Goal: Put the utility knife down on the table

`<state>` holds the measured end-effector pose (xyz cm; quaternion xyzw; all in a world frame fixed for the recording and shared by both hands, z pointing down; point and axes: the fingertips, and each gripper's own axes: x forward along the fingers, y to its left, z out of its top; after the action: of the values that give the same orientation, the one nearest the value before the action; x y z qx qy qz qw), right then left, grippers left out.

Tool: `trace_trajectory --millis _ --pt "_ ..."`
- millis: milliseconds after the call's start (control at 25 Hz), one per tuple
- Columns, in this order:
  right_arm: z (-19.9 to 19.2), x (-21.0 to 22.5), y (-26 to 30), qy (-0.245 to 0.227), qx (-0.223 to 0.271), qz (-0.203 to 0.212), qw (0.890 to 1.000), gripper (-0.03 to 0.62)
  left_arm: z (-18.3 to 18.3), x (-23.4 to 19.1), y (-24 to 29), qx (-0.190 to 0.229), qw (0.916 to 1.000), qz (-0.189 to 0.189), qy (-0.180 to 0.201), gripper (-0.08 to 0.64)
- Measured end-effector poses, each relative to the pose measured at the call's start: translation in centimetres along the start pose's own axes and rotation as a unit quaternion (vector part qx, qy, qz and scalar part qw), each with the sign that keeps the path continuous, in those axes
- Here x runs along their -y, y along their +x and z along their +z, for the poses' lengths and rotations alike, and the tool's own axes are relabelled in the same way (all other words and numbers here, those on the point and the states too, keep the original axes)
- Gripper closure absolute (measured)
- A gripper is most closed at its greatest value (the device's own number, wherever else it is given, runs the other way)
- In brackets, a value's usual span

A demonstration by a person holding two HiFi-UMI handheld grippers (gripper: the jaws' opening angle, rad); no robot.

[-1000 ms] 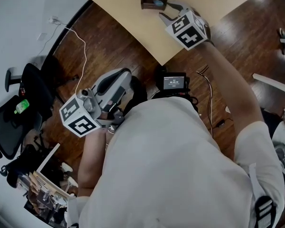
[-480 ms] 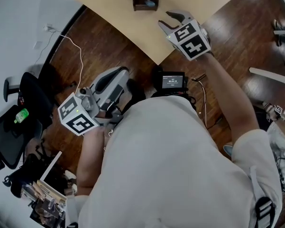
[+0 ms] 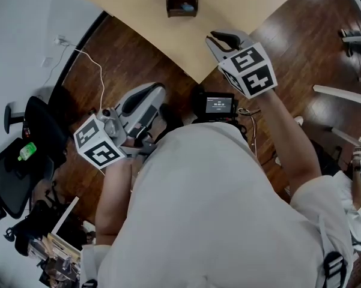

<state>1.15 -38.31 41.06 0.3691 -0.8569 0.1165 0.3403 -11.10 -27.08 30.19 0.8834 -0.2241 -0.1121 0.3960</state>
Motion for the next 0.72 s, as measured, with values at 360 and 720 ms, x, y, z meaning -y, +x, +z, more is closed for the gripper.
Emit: trace_trajectory --millis 360,720 --pt "1.0 -2.1 -3.8 0.098 0.048 0.031 0.994 0.591 -0.1 0.3 0.2 -0.002 0.9999 -0.01 0.004 0.557" --pt "1.3 -2.7 -8.7 0.115 0.074 0.013 0.99 0.591 0.1 0.7 0.2 -0.004 0.9998 -0.019 0.007 0.557"
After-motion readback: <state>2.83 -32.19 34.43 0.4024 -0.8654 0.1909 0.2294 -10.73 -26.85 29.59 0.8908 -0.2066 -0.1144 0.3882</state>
